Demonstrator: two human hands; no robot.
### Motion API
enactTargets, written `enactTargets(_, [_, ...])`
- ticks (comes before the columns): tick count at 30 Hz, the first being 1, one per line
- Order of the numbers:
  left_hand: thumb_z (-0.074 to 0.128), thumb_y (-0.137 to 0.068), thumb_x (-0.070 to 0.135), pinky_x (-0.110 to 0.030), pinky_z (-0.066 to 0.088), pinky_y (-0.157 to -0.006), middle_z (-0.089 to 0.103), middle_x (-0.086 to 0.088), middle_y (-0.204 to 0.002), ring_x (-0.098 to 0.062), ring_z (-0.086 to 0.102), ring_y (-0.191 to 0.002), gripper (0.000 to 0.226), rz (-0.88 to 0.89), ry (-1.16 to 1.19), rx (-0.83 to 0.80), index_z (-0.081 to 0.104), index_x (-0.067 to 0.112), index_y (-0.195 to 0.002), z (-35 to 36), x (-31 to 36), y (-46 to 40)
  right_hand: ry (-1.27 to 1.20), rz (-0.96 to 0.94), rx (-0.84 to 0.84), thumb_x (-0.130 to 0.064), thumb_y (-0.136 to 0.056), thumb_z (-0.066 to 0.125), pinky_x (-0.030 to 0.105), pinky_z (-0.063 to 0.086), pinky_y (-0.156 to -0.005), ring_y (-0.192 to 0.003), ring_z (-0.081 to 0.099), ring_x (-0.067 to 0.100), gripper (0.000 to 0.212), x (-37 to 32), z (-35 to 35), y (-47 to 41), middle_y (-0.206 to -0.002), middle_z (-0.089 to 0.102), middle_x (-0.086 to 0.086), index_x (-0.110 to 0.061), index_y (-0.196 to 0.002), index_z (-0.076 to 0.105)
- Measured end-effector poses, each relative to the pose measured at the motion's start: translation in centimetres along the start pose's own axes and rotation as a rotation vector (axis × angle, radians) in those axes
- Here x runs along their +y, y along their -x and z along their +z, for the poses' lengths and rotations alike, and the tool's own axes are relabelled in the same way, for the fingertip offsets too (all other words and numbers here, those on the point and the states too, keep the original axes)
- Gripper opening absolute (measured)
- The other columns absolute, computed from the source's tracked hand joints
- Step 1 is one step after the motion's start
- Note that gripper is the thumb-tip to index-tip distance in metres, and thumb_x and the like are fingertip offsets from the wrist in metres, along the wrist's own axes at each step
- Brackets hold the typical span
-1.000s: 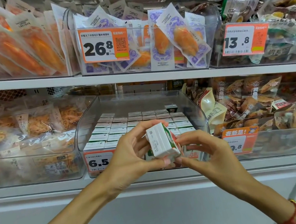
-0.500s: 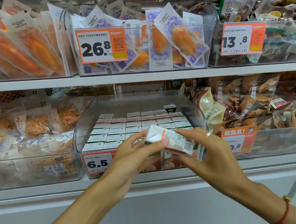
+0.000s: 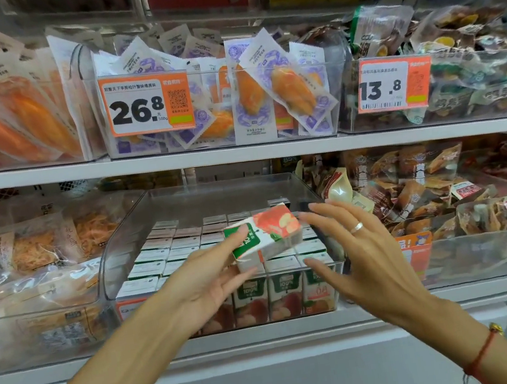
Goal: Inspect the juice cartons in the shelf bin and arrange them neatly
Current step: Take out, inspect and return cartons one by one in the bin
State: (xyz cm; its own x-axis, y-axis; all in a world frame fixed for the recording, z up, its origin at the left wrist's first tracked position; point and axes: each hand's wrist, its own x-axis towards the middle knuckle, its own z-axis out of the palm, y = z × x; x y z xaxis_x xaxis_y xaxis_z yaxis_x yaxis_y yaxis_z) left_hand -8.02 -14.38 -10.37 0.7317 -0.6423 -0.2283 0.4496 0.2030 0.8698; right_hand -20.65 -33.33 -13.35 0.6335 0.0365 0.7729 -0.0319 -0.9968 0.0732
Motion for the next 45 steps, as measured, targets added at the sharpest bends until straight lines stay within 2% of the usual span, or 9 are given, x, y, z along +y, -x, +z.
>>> enactTargets(4, [0.069,-0.087,0.016,-0.025,0.061,-0.061,0.076,-0.009,-0.081,-0.016,0.073,-0.071,0.017,0.093,-0.014,0.079,0.064,0.002,-0.097,2.2,1.0,-4.6,0.099,0.183,-0.079,-0.037,-0.093,0.059,0.046,0.033,-0.114,-0.134,0.046,0.028,0.053,3.3,1.6,-0.4,-0.141,0.053,0.007,-0.009,-0.137,0.052])
enactTargets(10, [0.075,-0.085,0.024,-0.024,0.047,-0.091,0.061,-0.002,-0.121,-0.019,0.058,-0.110,0.049,0.435,-0.467,0.265,0.054,0.010,-0.126,4.4,0.4,-13.7,0.182,0.190,0.032,-0.039,-0.096,0.040,0.037,0.020,-0.119,-0.119,0.056,0.022,0.044,4.9,4.3,0.0,-0.134,0.059,0.004,-0.014,-0.122,0.065])
enactTargets(13, [0.077,-0.081,0.012,-0.013,0.049,-0.084,0.061,-0.002,-0.120,-0.016,0.058,-0.106,0.041,0.654,-0.636,0.149,0.059,0.012,-0.118,4.7,0.6,-17.0,0.192,0.183,0.099,-0.034,-0.095,0.041,0.038,0.024,-0.117,-0.114,0.060,0.022,0.042,5.1,5.0,0.1,-0.132,0.061,0.005,-0.012,-0.119,0.067])
enactTargets(16, [0.078,-0.080,0.011,-0.043,0.048,-0.102,0.062,-0.009,-0.126,-0.027,0.058,-0.117,0.042,0.718,-0.884,0.048,0.061,0.020,-0.117,4.5,0.8,-19.5,0.192,0.175,0.135,-0.032,-0.095,0.039,0.041,0.027,-0.115,-0.110,0.060,0.022,0.042,5.3,5.5,0.1,-0.130,0.062,0.005,-0.012,-0.119,0.068])
enactTargets(19, [0.082,-0.077,0.017,-0.031,0.045,-0.099,0.058,-0.002,-0.123,-0.022,0.056,-0.116,0.042,0.801,-1.227,-0.013,0.063,0.031,-0.112,4.0,1.3,-21.2,0.189,0.175,0.154,-0.032,-0.095,0.037,0.041,0.028,-0.115,-0.109,0.059,0.021,0.044,5.4,5.7,0.2,-0.129,0.063,0.005,-0.011,-0.119,0.068])
enactTargets(22, [0.081,-0.078,0.028,-0.023,0.038,-0.089,0.051,0.005,-0.117,-0.013,0.050,-0.108,0.045,0.769,-1.464,-0.035,0.062,0.036,-0.117,4.4,2.5,-22.0,0.190,0.176,0.155,-0.032,-0.096,0.037,0.041,0.027,-0.115,-0.108,0.061,0.023,0.044,5.5,5.9,0.1,-0.128,0.064,0.005,-0.012,-0.119,0.068])
enactTargets(29, [0.084,-0.074,0.029,-0.035,0.049,-0.097,0.064,0.003,-0.115,-0.017,0.061,-0.108,0.049,0.701,-1.375,-0.010,0.060,0.022,-0.116,5.5,3.1,-23.2,0.193,0.184,0.175,-0.031,-0.095,0.038,0.040,0.027,-0.116,-0.109,0.060,0.022,0.043,5.5,6.0,0.2,-0.125,0.065,0.005,-0.012,-0.118,0.068])
enactTargets(35, [0.061,-0.095,0.022,-0.033,0.046,-0.103,0.068,0.000,-0.119,-0.019,0.062,-0.111,0.019,0.579,-1.642,-0.197,0.071,0.017,-0.110,5.9,1.4,-24.2,0.166,0.191,0.174,-0.031,-0.095,0.037,0.039,0.026,-0.116,-0.109,0.060,0.021,0.043,5.4,5.9,0.2,-0.124,0.066,0.004,-0.012,-0.118,0.068])
enactTargets(45, [0.069,-0.090,0.031,-0.031,0.044,-0.096,0.060,0.009,-0.132,-0.011,0.055,-0.112,0.025,0.628,-1.611,-0.151,0.062,0.039,-0.112,3.2,3.0,-27.6,0.116,0.206,0.165,-0.031,-0.095,0.037,0.038,0.024,-0.117,-0.109,0.061,0.022,0.044,5.3,5.9,0.1,-0.123,0.066,0.004,-0.013,-0.119,0.068])
